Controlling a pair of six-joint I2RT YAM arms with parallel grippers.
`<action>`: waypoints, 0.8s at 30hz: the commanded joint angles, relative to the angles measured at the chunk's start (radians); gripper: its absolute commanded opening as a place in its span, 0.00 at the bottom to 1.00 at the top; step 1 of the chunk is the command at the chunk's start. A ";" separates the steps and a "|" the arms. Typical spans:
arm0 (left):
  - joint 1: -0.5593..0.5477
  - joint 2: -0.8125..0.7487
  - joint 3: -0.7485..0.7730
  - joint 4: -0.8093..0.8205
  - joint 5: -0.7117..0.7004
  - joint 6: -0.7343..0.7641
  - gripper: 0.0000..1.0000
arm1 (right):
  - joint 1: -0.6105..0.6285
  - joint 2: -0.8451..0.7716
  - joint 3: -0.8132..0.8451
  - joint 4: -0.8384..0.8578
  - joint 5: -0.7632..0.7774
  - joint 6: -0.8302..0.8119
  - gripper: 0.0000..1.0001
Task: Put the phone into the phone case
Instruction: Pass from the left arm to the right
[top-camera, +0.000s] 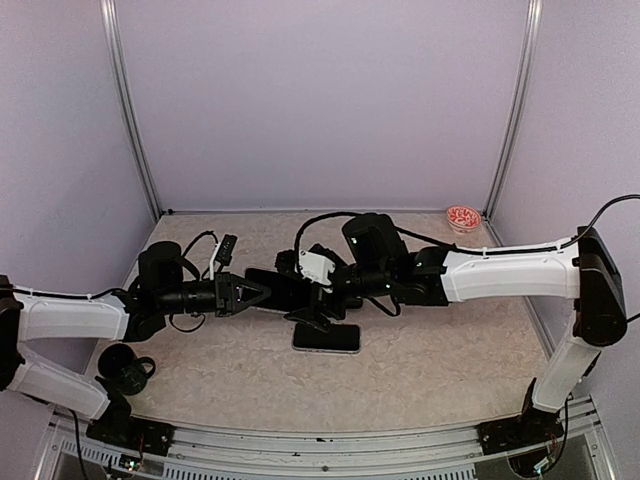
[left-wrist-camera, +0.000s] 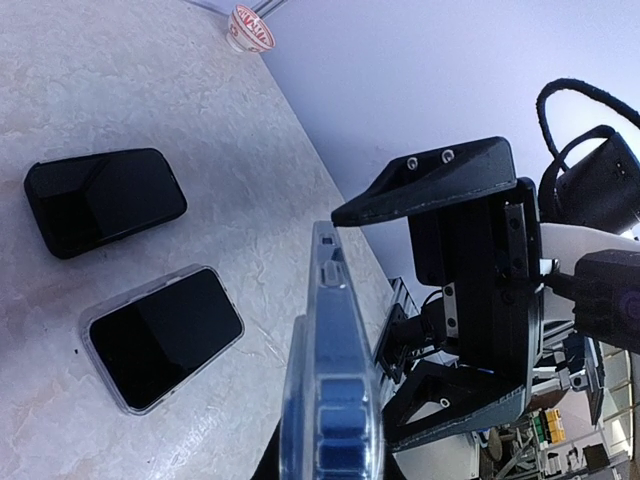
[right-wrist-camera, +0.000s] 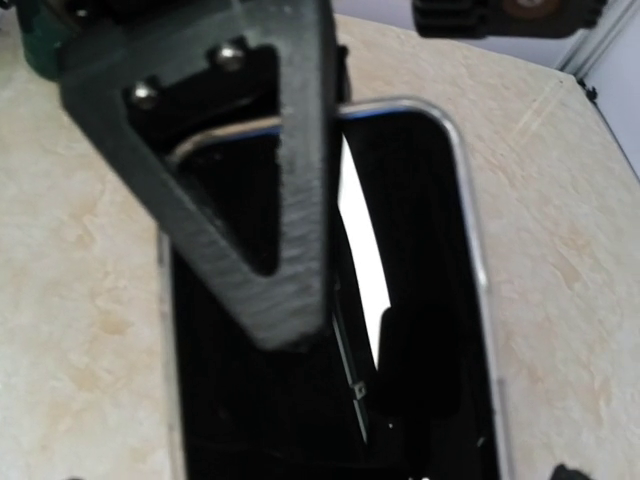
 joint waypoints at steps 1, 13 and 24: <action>-0.009 -0.006 0.034 0.085 0.013 0.004 0.00 | 0.009 0.020 0.021 0.008 0.043 -0.008 0.99; -0.009 0.005 0.039 0.090 0.005 -0.002 0.00 | 0.022 0.058 0.033 -0.002 0.070 -0.029 0.99; -0.010 0.015 0.038 0.084 -0.001 -0.008 0.00 | 0.031 0.082 0.070 -0.014 0.123 -0.039 0.94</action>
